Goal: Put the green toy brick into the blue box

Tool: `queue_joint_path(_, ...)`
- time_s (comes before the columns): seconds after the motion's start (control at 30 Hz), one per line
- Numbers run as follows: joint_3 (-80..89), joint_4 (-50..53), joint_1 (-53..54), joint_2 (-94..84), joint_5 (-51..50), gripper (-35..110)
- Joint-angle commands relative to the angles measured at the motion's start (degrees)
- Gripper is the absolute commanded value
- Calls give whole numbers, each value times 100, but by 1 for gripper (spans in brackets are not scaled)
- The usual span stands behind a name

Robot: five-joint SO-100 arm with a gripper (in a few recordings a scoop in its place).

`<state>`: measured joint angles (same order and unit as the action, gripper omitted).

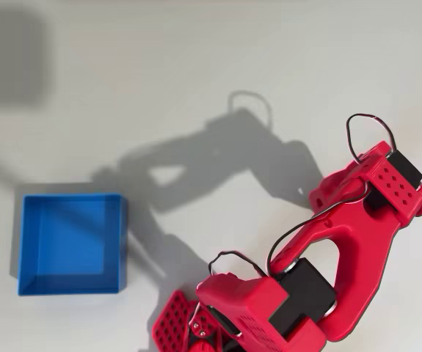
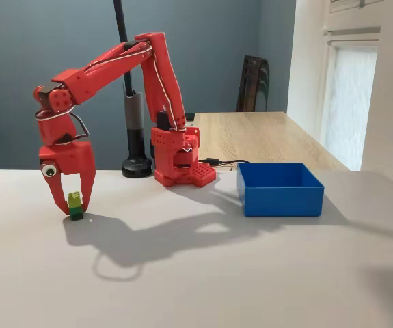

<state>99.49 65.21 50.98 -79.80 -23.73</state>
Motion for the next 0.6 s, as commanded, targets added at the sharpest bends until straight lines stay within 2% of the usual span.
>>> queue_joint_path(0.0, -53, 62, 53, -132, -70, 0)
queue_joint_path(0.2, -316, 167, 18, -193, 44, 0)
queue_joint_path(0.57, -1521, 1582, -984, -272, 211, 0)
